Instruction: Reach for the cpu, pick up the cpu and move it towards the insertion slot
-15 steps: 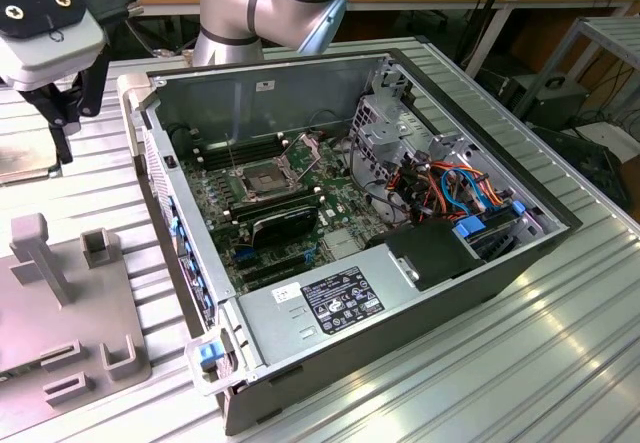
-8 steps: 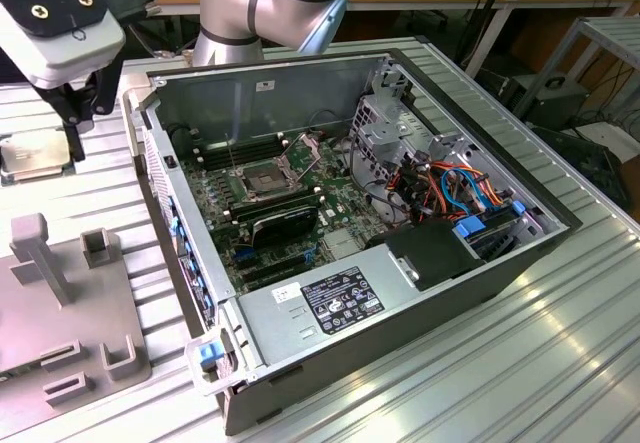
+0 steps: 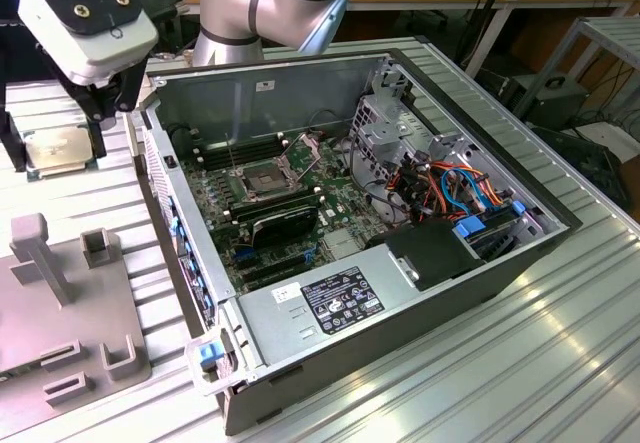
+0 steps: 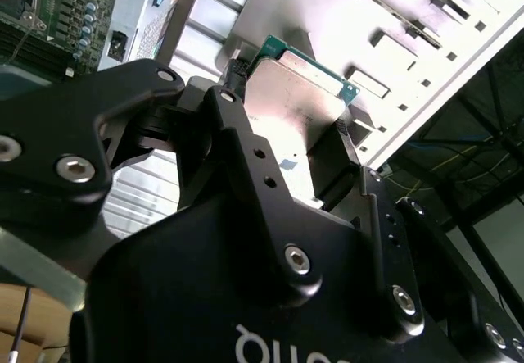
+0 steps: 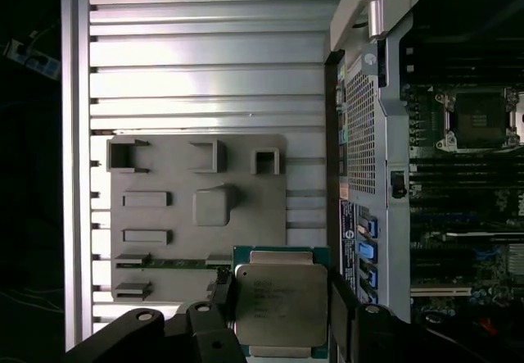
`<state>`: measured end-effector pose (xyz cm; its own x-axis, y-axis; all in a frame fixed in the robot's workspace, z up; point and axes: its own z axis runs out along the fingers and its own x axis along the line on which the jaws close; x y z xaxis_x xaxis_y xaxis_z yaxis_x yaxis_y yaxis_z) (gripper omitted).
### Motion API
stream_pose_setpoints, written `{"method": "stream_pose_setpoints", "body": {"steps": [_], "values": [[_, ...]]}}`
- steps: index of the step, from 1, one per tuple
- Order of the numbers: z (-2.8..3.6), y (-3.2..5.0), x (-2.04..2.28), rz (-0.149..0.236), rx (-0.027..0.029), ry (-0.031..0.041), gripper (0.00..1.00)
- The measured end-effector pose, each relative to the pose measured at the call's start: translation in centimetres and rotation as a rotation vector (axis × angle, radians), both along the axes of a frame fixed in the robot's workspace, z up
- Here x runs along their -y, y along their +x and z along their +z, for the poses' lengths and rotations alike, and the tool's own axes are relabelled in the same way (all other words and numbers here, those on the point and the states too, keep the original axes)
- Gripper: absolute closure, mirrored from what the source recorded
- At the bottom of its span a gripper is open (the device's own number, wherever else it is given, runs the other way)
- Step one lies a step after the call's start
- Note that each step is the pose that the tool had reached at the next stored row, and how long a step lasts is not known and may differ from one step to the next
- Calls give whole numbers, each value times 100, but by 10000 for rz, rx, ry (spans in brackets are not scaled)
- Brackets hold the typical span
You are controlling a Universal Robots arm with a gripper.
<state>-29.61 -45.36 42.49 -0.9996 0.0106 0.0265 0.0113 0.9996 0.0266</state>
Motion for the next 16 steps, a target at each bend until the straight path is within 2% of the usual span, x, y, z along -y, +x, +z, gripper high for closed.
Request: {"method": "stream_pose_setpoints", "body": {"steps": [16], "values": [[-10,261,0,0,1,-6,45]]}}
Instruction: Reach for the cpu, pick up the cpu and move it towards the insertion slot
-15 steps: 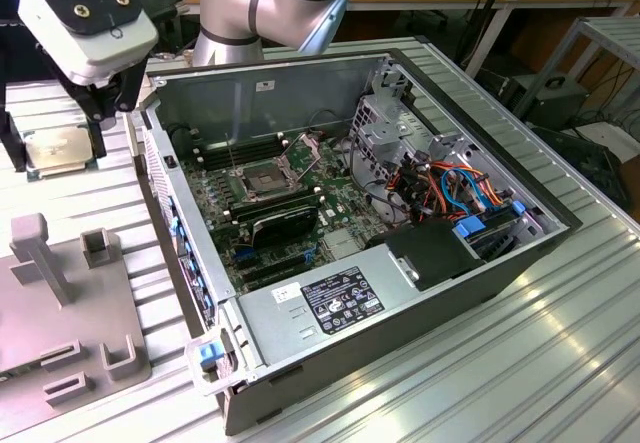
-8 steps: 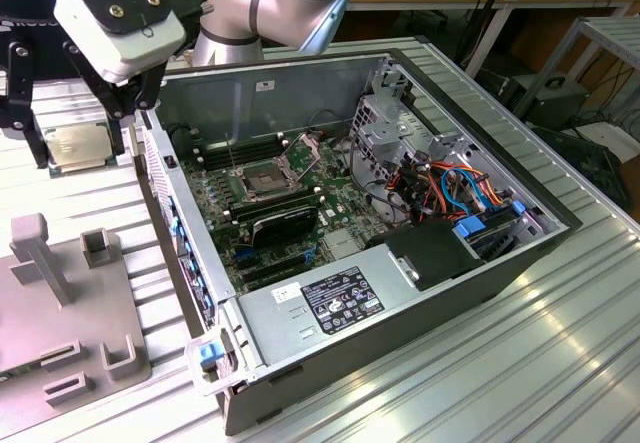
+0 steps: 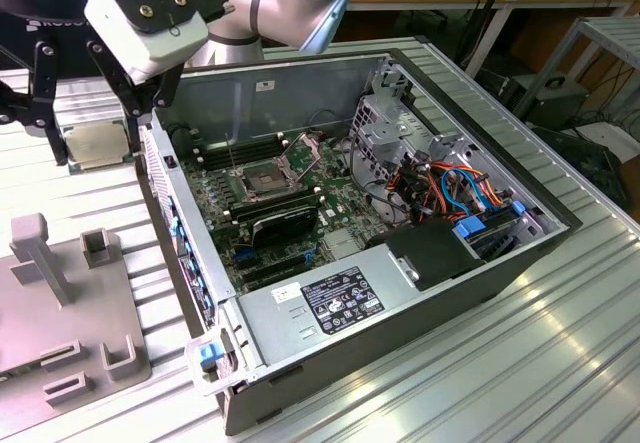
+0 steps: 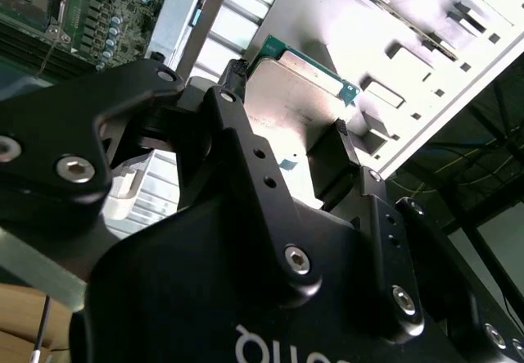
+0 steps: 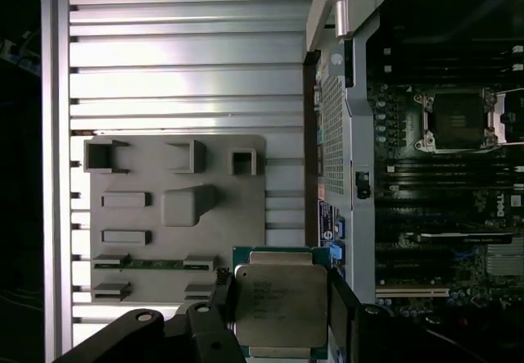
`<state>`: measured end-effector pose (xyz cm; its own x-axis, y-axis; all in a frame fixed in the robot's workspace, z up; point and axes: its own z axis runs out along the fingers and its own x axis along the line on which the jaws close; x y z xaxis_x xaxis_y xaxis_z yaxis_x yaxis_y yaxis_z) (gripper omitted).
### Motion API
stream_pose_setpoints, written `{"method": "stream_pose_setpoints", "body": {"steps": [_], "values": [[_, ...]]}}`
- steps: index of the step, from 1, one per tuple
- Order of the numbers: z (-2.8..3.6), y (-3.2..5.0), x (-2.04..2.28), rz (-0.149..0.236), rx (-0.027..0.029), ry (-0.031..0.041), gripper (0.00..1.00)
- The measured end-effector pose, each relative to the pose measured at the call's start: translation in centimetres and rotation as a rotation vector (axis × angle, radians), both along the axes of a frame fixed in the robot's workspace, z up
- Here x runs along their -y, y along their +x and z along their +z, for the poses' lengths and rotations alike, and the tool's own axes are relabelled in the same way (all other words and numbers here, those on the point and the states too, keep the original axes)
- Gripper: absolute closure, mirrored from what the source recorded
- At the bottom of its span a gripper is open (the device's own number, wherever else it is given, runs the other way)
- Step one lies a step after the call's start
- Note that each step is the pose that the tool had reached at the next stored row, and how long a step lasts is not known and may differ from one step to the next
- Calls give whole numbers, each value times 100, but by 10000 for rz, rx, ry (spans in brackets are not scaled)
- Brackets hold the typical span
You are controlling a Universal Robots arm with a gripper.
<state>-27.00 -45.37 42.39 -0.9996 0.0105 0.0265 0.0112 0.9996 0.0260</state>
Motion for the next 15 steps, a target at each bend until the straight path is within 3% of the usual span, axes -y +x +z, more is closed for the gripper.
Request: {"method": "stream_pose_setpoints", "body": {"steps": [15], "values": [[-7,197,0,0,-1,-17,45]]}}
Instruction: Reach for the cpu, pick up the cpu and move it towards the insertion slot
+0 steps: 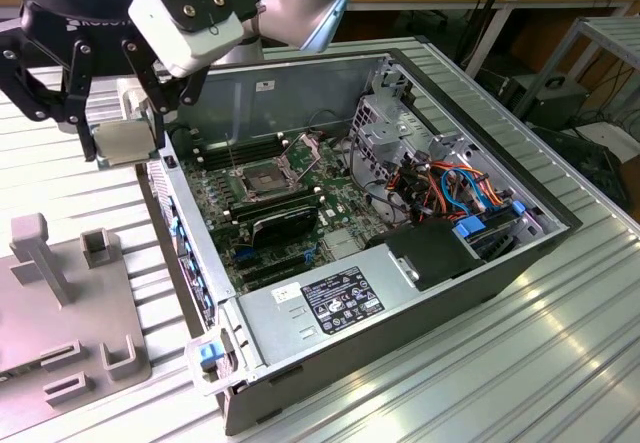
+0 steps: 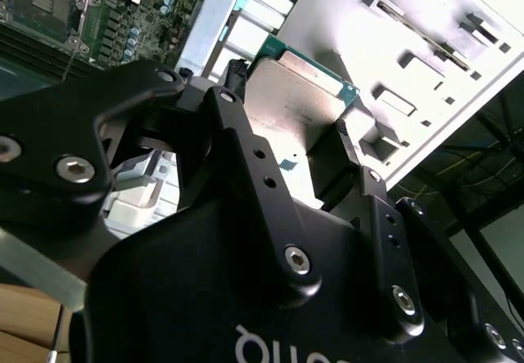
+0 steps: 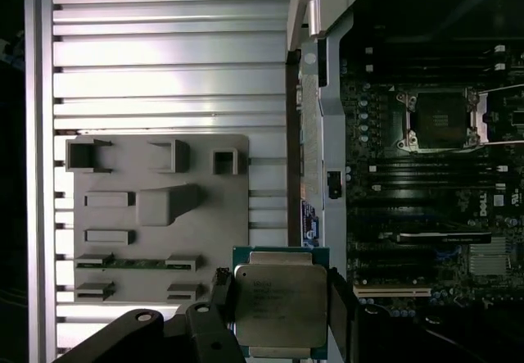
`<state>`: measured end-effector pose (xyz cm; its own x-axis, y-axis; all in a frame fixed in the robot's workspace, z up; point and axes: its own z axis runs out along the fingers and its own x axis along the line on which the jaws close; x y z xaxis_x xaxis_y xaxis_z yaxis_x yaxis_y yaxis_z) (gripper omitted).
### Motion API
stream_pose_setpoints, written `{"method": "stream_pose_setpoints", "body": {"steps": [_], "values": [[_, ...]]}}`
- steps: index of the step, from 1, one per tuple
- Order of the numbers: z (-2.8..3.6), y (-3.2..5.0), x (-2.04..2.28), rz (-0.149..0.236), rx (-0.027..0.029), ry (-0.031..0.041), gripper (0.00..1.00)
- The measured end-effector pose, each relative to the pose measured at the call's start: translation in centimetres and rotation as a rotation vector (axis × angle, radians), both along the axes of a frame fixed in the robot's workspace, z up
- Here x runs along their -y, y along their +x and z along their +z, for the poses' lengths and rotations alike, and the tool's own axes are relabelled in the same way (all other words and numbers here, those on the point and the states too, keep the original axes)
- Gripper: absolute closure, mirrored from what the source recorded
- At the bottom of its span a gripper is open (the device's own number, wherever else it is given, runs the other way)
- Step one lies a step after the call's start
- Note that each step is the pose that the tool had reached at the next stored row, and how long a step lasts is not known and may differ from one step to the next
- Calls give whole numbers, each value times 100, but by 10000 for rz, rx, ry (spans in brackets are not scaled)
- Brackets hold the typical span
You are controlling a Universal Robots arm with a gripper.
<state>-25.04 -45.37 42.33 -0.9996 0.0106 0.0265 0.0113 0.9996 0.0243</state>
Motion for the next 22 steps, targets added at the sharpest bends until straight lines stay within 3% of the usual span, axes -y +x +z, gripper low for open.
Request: {"method": "stream_pose_setpoints", "body": {"steps": [22], "values": [[-12,349,0,1,0,-28,45]]}}
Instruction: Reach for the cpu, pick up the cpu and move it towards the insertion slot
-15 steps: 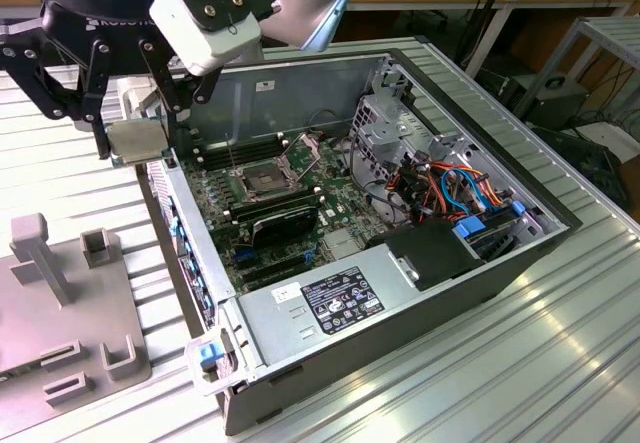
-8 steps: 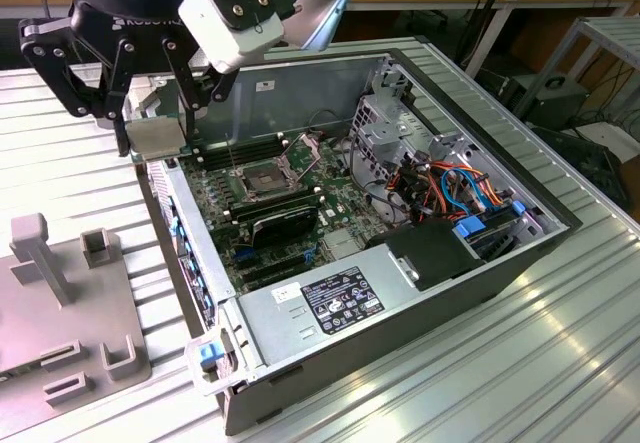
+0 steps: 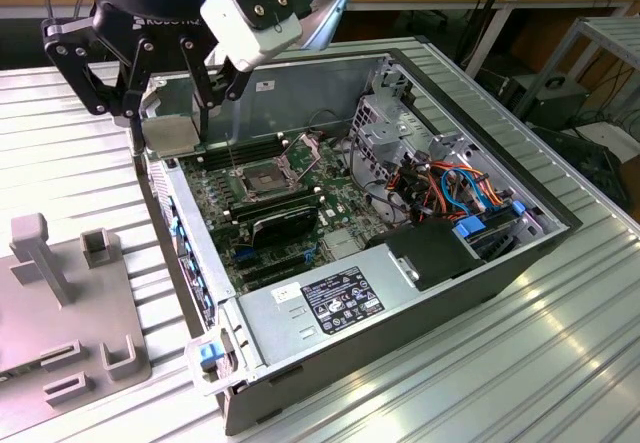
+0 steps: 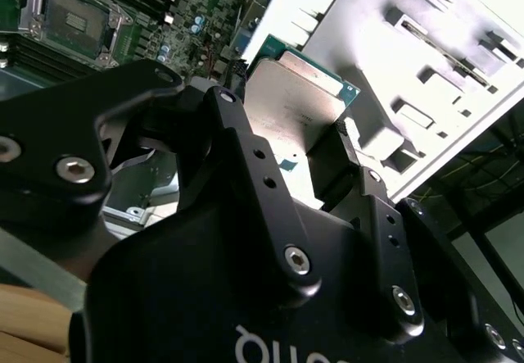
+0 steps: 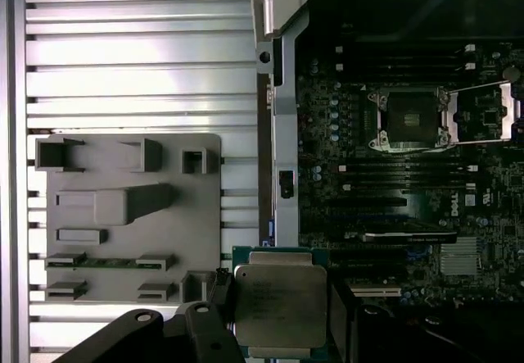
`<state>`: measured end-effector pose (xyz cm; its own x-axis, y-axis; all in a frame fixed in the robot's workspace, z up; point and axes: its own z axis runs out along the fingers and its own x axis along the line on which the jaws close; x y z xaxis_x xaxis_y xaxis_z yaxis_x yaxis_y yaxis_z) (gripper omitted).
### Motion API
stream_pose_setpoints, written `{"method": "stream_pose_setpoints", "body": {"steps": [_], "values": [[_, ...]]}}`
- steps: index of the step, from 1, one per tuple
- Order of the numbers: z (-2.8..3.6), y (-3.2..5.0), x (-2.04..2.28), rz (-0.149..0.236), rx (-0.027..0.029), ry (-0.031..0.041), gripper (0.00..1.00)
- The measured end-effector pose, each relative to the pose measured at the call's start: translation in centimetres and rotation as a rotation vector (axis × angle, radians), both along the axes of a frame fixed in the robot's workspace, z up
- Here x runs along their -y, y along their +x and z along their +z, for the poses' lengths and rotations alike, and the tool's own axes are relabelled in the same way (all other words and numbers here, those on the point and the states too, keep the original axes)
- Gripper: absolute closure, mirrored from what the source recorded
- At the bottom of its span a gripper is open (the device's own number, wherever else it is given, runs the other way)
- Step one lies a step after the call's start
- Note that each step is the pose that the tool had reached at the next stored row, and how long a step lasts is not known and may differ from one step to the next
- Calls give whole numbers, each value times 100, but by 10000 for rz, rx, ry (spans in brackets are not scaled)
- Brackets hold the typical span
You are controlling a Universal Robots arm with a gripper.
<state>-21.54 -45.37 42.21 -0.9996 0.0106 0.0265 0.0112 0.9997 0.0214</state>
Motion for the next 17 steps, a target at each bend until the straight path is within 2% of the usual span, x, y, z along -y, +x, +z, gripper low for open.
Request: {"method": "stream_pose_setpoints", "body": {"steps": [17], "values": [[-7,270,0,-1,0,-18,45]]}}
